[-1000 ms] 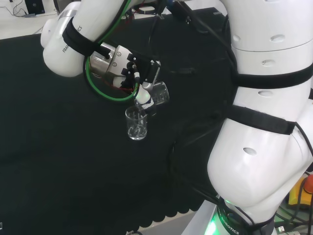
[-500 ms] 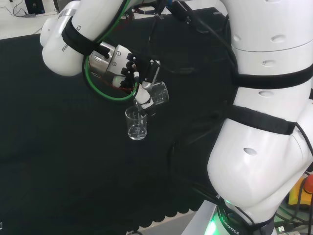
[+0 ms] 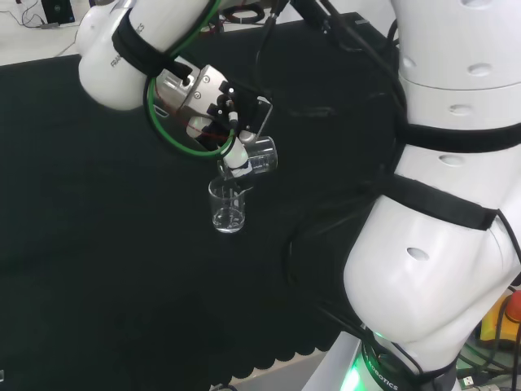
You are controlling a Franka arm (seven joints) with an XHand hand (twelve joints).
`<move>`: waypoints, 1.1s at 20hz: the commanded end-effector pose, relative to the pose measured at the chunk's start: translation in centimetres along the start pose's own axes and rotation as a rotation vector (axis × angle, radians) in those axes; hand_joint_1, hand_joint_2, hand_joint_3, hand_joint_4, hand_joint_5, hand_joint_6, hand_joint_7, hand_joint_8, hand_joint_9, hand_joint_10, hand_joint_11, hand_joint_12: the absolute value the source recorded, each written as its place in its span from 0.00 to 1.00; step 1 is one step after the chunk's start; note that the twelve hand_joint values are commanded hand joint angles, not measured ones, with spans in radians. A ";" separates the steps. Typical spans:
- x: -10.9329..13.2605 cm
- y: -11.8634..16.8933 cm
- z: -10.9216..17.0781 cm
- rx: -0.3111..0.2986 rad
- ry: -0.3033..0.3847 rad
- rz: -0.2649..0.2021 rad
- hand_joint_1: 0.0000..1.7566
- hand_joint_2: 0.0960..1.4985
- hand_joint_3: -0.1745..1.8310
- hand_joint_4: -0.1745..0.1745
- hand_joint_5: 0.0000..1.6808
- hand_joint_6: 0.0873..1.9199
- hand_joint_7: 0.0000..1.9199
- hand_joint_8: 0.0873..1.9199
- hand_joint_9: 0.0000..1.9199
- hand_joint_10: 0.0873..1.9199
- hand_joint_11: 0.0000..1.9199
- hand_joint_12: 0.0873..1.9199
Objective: Pour the water from the handheld beaker into the one on the table.
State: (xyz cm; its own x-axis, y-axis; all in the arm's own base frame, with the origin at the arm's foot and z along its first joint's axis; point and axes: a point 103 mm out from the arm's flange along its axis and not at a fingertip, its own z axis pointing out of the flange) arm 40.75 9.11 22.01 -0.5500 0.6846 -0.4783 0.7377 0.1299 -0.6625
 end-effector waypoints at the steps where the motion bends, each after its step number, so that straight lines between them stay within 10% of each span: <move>1: -1.4 -0.2 1.1 -0.079 0.121 -0.032 0.66 0.37 0.44 0.97 0.78 0.28 0.89 0.13 0.96 0.00 0.78 0.24; 22: -4.6 0.3 4.3 -0.356 0.423 -0.061 0.65 0.38 0.43 1.00 0.78 0.29 0.88 0.13 0.95 0.00 0.79 0.24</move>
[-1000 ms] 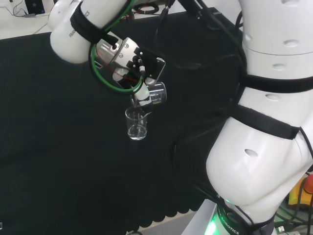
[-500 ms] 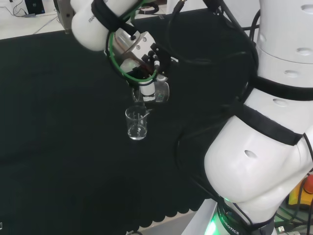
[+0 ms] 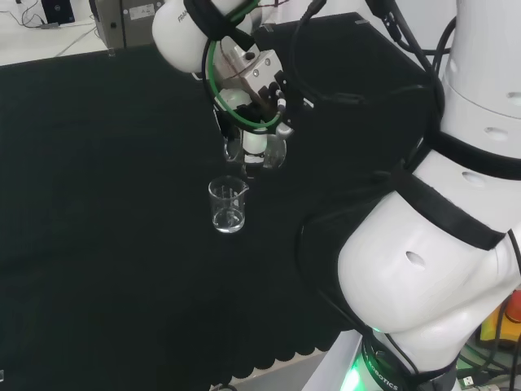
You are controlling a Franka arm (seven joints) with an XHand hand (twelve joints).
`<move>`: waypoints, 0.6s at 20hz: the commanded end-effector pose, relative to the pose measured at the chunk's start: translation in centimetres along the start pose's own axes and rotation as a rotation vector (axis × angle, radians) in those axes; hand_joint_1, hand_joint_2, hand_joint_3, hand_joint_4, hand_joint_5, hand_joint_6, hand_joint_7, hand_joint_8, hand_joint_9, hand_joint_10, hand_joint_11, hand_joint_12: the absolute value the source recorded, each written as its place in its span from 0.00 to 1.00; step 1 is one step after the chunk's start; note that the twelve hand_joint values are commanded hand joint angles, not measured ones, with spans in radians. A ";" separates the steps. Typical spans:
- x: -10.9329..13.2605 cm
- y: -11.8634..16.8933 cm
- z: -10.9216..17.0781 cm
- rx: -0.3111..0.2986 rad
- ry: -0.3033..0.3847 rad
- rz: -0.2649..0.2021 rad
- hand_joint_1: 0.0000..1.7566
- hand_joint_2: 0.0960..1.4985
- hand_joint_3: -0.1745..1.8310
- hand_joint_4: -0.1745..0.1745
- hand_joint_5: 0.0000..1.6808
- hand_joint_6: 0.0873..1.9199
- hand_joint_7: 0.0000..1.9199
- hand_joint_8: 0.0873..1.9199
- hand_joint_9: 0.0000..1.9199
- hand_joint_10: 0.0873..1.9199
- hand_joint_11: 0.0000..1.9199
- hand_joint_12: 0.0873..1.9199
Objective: Pour the water from the handheld beaker into the one on the table.
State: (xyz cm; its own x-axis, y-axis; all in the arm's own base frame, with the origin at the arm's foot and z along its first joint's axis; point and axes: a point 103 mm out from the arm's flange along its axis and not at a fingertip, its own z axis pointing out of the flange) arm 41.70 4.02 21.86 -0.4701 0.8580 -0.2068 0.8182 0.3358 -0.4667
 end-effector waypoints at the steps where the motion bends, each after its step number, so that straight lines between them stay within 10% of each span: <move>1: -1.0 -0.1 0.8 -0.075 0.109 -0.008 0.65 0.38 0.43 1.00 0.78 0.29 0.88 0.13 0.95 0.00 0.79 0.24; 4: -1.5 0.0 1.2 -0.112 0.165 -0.023 0.65 0.38 0.43 0.99 0.78 0.29 0.88 0.12 0.95 0.00 0.78 0.24; 6: -1.7 0.1 1.4 -0.134 0.198 -0.031 0.72 0.36 0.44 0.35 0.79 0.27 0.78 0.19 0.95 0.00 0.78 0.24; 8: -1.9 0.2 1.7 -0.156 0.232 -0.043 0.74 0.36 0.44 0.08 0.79 0.27 0.74 0.23 0.94 0.00 0.78 0.23; 12: -2.2 0.2 2.2 -0.188 0.270 -0.057 0.75 0.36 0.45 0.00 0.79 0.27 0.72 0.25 0.94 0.00 0.77 0.23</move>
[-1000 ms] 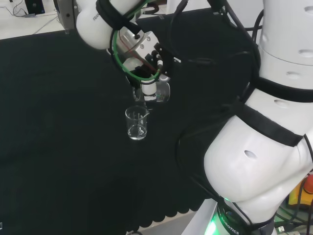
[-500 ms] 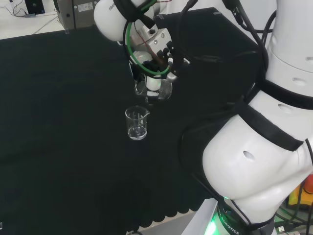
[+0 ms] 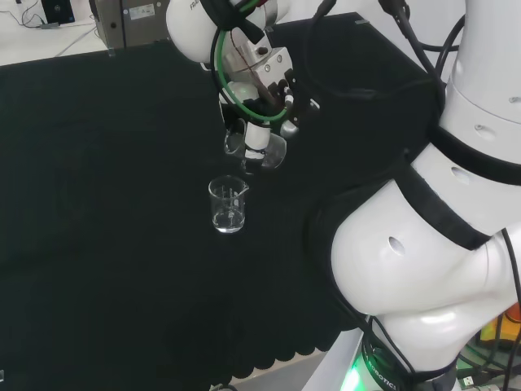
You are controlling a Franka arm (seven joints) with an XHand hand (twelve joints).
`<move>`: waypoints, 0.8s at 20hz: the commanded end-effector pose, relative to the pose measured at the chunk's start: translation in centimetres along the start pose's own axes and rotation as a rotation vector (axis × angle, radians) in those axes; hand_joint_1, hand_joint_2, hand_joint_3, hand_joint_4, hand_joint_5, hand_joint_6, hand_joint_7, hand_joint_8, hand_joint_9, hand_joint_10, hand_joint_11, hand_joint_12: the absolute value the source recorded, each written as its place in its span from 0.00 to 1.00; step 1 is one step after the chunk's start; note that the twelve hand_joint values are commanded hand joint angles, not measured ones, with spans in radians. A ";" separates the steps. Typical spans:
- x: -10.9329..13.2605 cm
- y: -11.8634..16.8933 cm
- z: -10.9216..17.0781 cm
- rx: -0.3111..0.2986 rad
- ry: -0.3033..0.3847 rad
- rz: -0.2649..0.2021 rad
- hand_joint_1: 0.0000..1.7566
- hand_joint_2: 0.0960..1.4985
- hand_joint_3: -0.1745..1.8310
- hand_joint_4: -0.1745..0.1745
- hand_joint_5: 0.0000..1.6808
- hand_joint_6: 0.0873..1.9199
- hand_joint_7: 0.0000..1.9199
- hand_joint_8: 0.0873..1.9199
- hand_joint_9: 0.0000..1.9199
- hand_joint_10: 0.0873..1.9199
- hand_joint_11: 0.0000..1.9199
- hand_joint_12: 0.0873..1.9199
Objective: Pour the water from the handheld beaker into the one on the table.
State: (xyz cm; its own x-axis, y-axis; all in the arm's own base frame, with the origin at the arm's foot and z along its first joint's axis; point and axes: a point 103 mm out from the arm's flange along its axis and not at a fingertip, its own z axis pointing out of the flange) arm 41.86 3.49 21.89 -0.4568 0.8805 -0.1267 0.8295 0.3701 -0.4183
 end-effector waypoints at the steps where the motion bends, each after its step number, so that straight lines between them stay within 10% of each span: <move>1: -1.9 0.1 1.9 -0.137 0.193 -0.044 0.75 0.36 0.45 0.00 0.79 0.27 0.72 0.25 0.94 0.00 0.77 0.23; 16: -2.7 -0.7 2.2 -0.265 0.295 -0.053 0.75 0.36 0.44 0.00 0.78 0.28 0.72 0.25 0.94 0.00 0.77 0.23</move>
